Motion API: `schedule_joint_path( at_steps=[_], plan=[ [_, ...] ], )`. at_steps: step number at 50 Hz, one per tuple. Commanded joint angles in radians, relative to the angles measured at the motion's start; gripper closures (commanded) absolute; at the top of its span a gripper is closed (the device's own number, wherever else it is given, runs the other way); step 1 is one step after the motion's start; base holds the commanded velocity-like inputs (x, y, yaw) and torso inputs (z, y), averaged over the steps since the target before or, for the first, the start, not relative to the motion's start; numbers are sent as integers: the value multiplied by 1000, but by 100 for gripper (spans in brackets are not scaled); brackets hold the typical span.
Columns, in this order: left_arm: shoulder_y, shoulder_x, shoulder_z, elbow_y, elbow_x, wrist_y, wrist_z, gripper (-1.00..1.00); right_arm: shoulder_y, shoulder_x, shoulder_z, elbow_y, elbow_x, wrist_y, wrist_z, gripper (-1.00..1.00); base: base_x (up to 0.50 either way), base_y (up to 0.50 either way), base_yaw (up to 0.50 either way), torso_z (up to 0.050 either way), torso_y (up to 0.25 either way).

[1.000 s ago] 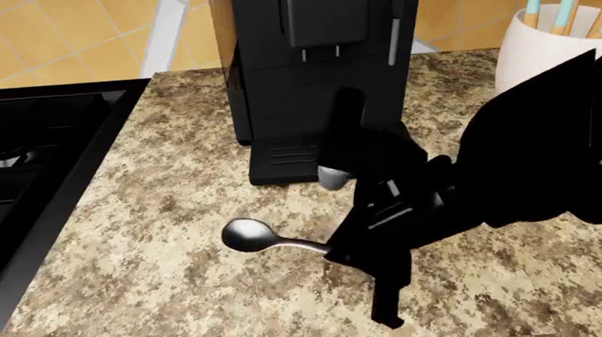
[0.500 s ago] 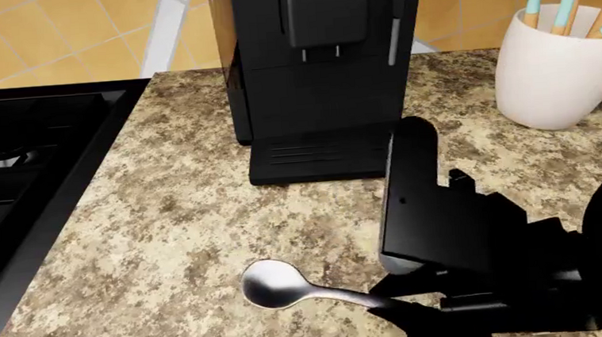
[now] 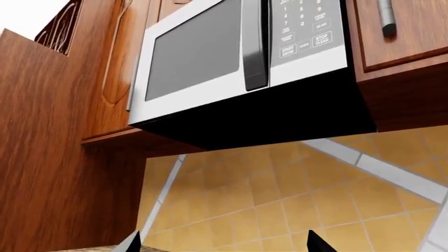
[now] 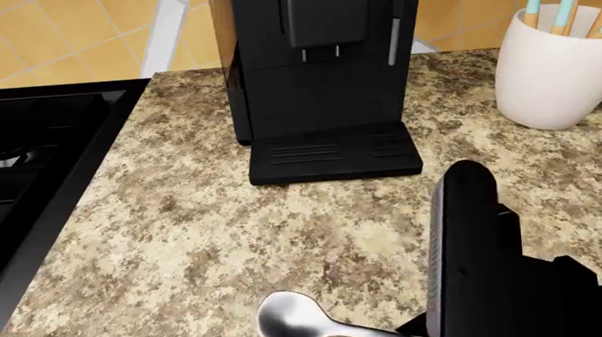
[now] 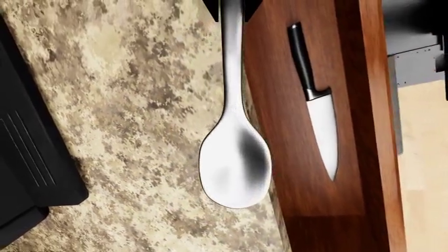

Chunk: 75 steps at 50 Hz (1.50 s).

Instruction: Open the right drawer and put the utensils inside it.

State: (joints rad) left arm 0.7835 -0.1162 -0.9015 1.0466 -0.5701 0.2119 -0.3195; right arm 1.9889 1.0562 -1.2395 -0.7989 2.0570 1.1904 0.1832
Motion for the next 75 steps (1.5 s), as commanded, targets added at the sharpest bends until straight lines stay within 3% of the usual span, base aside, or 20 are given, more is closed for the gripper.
schedule_joint_path(
  at_steps=[1, 16, 46, 60, 75],
  plan=[
    [1, 6, -10, 0, -8, 2, 6, -100, 9, 32, 35, -38, -26, 10, -22, 100, 0, 0, 0, 0, 0],
    [1, 3, -2, 0, 0, 3, 0, -100, 51, 29, 87, -86, -117, 107, -125, 100, 0, 0, 0, 0, 0],
    [1, 21, -28, 0, -26, 8, 18, -100, -69, 117, 136, -196, -166, 8, -179, 100, 0, 0, 0, 0, 0],
    [-1, 20, -40, 0, -37, 2, 21, -100, -133, 107, 127, -214, -216, -1, -189, 100, 0, 0, 0, 0, 0],
    [1, 13, -19, 0, -18, 3, 10, -100, -131, 71, 151, -240, -148, 1, -145, 100, 0, 0, 0, 0, 0]
  ],
)
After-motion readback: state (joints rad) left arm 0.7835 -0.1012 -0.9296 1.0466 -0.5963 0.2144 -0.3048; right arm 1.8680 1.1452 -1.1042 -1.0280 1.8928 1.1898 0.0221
